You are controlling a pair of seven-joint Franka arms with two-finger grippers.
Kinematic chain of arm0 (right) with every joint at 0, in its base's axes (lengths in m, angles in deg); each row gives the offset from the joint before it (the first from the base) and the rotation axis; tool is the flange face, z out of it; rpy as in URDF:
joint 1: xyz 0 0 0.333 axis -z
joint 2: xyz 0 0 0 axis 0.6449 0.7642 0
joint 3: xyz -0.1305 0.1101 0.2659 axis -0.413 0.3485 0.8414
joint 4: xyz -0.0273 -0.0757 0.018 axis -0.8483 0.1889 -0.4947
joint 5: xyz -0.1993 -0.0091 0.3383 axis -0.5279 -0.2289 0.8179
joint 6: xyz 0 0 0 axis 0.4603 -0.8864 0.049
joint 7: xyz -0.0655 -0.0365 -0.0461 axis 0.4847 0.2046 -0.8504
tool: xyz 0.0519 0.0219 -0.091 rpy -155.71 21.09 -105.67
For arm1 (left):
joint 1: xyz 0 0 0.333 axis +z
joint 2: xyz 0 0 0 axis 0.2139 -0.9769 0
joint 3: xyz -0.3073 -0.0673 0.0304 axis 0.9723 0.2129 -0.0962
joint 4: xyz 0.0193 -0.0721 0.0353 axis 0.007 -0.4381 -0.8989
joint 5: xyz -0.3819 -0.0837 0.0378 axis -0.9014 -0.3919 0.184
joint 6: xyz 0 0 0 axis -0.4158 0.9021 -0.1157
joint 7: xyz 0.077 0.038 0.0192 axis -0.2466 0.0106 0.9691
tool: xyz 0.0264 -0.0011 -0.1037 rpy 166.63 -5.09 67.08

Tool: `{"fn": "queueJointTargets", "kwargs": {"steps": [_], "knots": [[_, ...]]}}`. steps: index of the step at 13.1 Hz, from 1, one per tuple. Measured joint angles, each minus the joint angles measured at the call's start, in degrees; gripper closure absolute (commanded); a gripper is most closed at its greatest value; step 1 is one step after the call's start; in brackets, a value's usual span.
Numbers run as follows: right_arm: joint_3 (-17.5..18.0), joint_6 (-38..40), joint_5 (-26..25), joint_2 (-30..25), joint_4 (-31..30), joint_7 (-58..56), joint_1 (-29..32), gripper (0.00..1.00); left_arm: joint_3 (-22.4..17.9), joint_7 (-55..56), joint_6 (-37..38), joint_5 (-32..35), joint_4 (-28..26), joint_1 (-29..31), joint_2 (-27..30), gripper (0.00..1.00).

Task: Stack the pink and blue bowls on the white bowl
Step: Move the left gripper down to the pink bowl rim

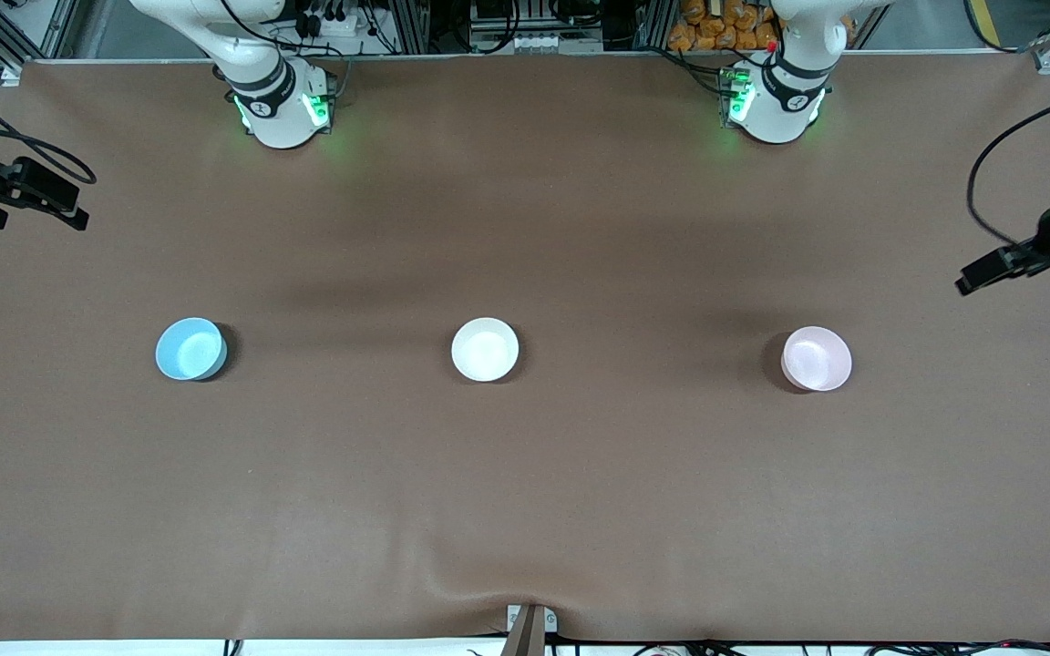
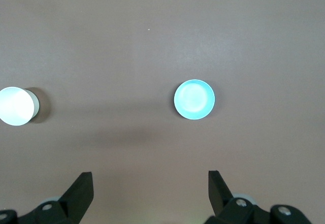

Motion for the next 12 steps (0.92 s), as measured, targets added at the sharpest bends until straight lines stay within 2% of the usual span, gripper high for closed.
{"fn": "queueJointTargets", "kwargs": {"steps": [2, 4, 10, 12], "knots": [[0.00, 0.00, 0.00, 0.00, 0.00, 0.00, 0.01, 0.00, 0.77, -0.24, -6.44, 0.00, -5.35, -0.17, -0.31, 0.00], [0.00, 0.01, 0.00, 0.00, 0.00, 0.00, 0.02, 0.00, 1.91, -0.26, -8.71, 0.00, -8.05, -0.28, -0.92, 0.00], [0.00, 0.03, 0.00, 0.01, 0.00, 0.00, 0.04, 0.00, 3.03, -0.42, -12.84, 0.00, -11.92, -0.31, -1.62, 0.00], [0.00, 0.03, 0.00, 0.03, 0.00, 0.00, 0.04, 0.00, 3.03, -0.42, -15.33, 0.00, -12.82, -0.26, -3.78, 0.00]]}}
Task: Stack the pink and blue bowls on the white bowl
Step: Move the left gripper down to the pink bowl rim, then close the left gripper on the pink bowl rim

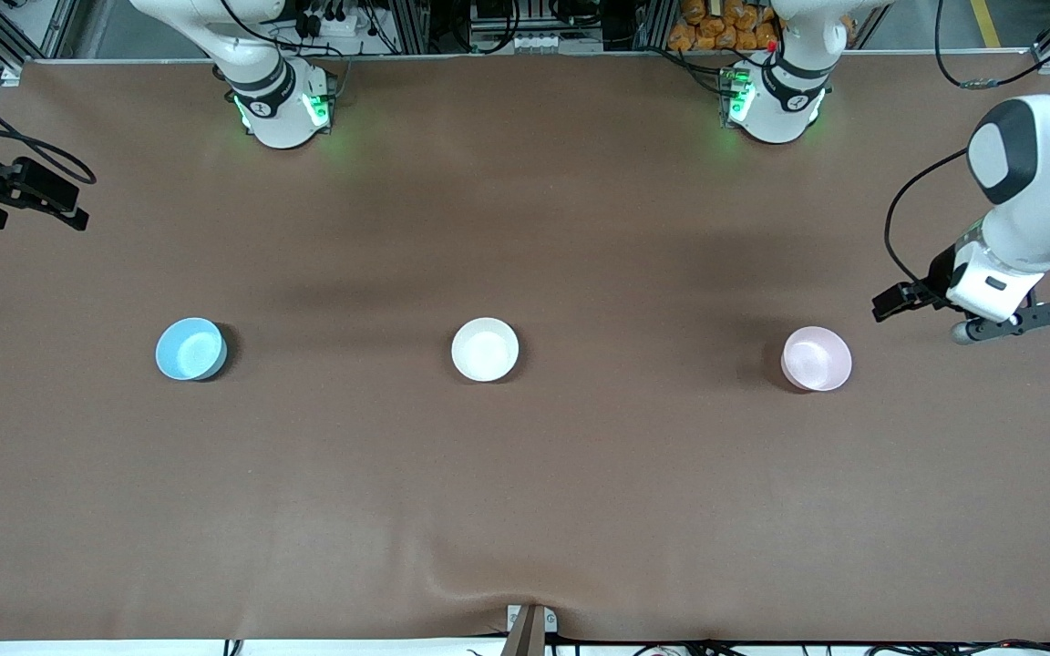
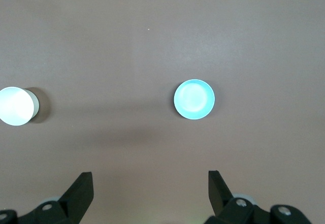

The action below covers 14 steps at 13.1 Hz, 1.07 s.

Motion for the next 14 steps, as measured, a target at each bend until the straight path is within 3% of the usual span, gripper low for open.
{"fn": "queueJointTargets", "kwargs": {"steps": [8, 9, 11, 14], "knots": [[-0.03, 0.02, 0.00, 0.03, 0.00, 0.00, 0.23, 0.00, -0.10, 0.00, -9.55, 0.00, -0.30, 0.50, -12.17, 0.00], [-0.03, 0.03, 0.00, 0.03, 0.00, 0.00, 0.25, 0.00, -0.13, 0.00, -10.57, 0.00, -0.29, 0.67, -13.27, 0.09], [-0.03, 0.03, 0.06, 0.05, 0.00, 0.00, 0.34, 0.00, -0.14, -0.06, -11.84, 0.00, -0.27, 1.35, -15.03, 0.41], [-0.03, 0.04, 0.27, 0.06, 0.00, 0.00, 0.37, 0.00, -0.14, -0.11, -12.06, 0.00, -0.23, 1.61, -16.27, 0.63]]}}
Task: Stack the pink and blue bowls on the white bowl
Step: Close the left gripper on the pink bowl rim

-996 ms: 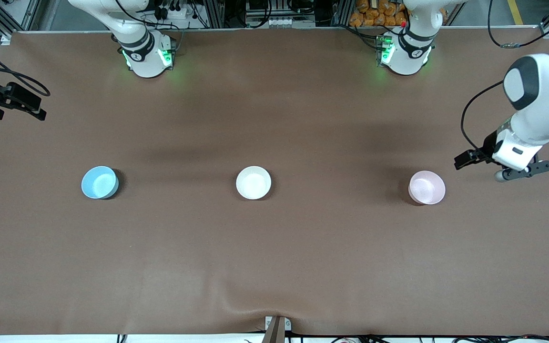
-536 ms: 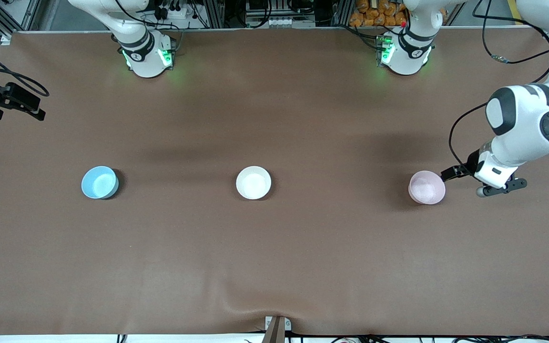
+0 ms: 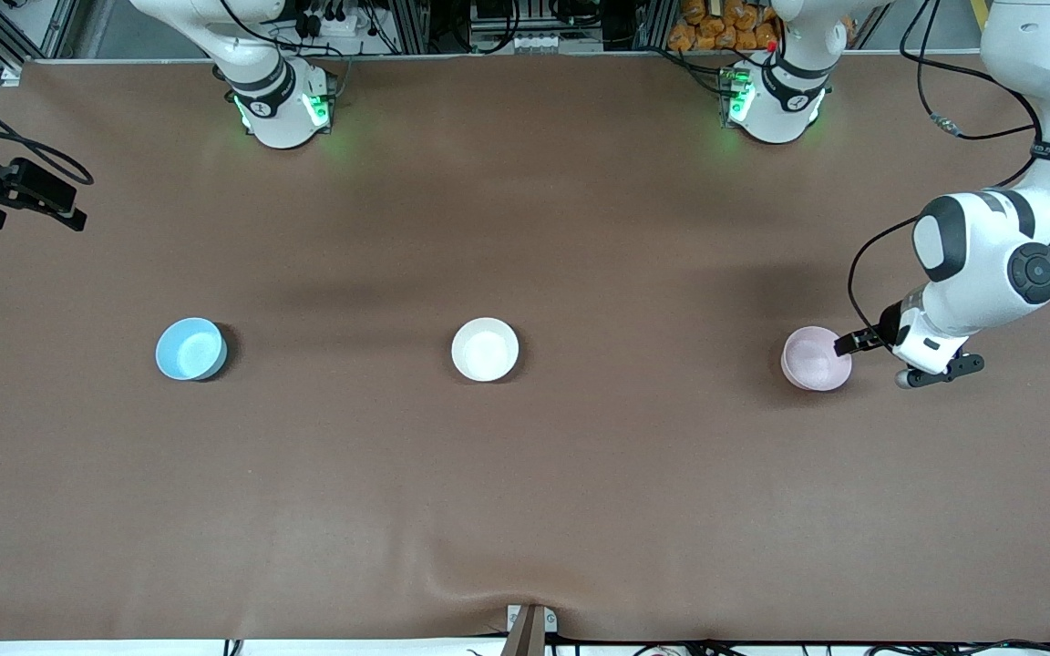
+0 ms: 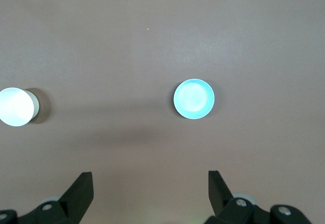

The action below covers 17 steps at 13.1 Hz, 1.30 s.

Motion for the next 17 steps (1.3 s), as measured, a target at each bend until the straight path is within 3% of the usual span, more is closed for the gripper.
{"fn": "queueJointTargets", "kwargs": {"steps": [7, 11, 17], "knots": [[-0.01, 0.00, 0.32, 0.01, 0.00, 0.00, 0.09, 0.00, 0.00, -0.01, -2.73, 0.00, 0.05, 0.11, -3.48, 0.80], [-0.03, 0.00, 0.39, 0.01, 0.00, 0.00, 0.37, 0.00, -0.01, -0.01, -3.37, 0.00, 0.09, 0.27, -4.44, 1.00], [-0.03, 0.01, 0.49, 0.02, 0.00, 0.00, 0.45, 0.00, 0.32, -0.30, -3.38, -0.13, 0.93, 0.58, -4.00, 1.00]]}}
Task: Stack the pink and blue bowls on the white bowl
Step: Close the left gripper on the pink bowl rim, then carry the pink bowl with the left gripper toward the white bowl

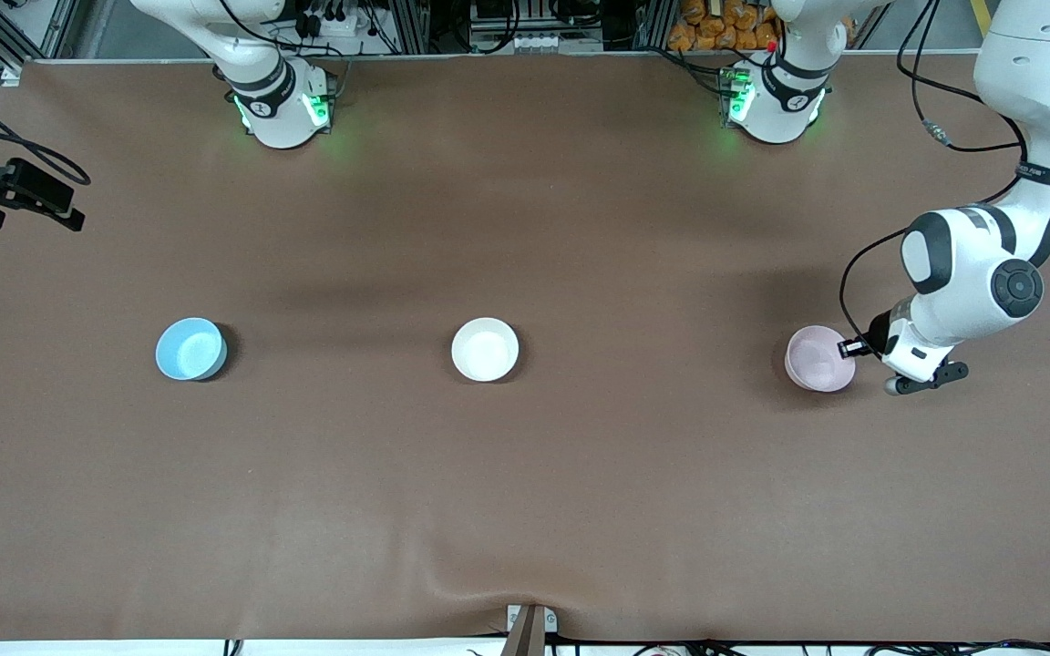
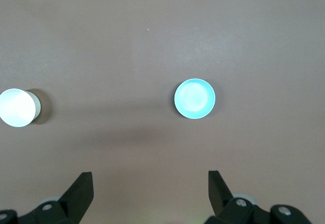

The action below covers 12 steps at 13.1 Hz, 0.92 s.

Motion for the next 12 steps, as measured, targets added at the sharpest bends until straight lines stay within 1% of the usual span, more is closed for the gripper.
{"fn": "queueJointTargets", "kwargs": {"steps": [2, 5, 8, 10, 12], "knots": [[0.00, 0.00, 0.01, 0.00, 0.00, 0.00, 0.00, 0.00, 0.85, -0.02, 0.68, 0.00, 0.69, 0.02, 1.49, 1.00], [0.00, 0.01, 0.03, 0.01, 0.00, 0.00, 0.01, 0.00, 3.41, 0.12, 4.53, -0.36, 1.31, 0.03, 5.33, 1.00], [0.00, 0.01, 0.04, 0.01, 0.00, 0.00, 0.02, 0.00, 6.17, 0.36, 12.03, -6.67, 3.91, 0.01, 8.51, 1.00], [0.00, 0.01, 0.04, 0.01, 0.00, 0.00, 0.05, 0.00, 8.53, 3.65, 16.41, -8.08, 6.67, -0.01, 9.36, 1.00], [0.00, 0.03, 0.04, 0.06, 0.00, 0.00, 0.25, 0.00, 12.52, 10.08, 18.94, -8.15, 9.55, -0.12, 9.40, 1.00]]}}
